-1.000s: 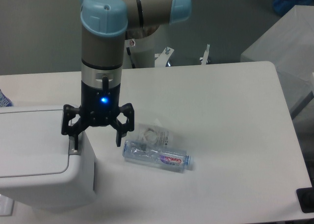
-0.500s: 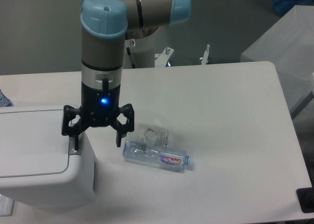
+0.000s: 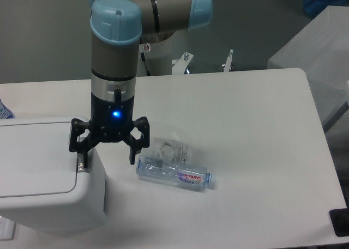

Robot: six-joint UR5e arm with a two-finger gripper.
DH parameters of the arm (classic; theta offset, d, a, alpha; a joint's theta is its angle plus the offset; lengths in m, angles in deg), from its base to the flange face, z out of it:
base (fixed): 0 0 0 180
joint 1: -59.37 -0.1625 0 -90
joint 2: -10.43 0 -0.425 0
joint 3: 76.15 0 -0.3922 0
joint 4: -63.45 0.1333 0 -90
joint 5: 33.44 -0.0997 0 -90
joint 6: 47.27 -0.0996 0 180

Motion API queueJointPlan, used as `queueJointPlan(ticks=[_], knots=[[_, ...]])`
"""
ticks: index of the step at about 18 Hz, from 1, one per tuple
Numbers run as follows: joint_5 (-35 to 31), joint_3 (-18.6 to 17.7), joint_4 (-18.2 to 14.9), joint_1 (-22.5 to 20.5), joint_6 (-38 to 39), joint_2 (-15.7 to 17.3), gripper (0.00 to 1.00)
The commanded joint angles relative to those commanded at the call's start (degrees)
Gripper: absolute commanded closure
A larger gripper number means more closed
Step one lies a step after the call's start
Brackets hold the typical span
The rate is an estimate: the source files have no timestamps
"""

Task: Open the trash can
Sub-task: 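Lower the gripper onto the edge of the trash can lid, then press the lid edge with the gripper to flip the lid open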

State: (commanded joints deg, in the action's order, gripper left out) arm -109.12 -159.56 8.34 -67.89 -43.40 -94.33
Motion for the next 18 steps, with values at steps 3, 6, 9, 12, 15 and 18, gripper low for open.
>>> queueJointPlan(ticks=[3,6,9,12,15,18], knots=[[0.0,0.4,0.0,0.0,-0.1,-0.1,0.0],[0.0,0.3,0.2,0.0,-0.2,-0.2,0.0],[-0.6,0.2,0.2,0.0,-0.3,-0.2,0.0],[-1.3,0.3,0.2,0.0,-0.3,-0.2,0.0],[-1.6,0.4,0.1,0.0,-0.3,-0.2,0.0],[-1.6,0.7,0.1,-0.2,-0.4,-0.2,0.0]])
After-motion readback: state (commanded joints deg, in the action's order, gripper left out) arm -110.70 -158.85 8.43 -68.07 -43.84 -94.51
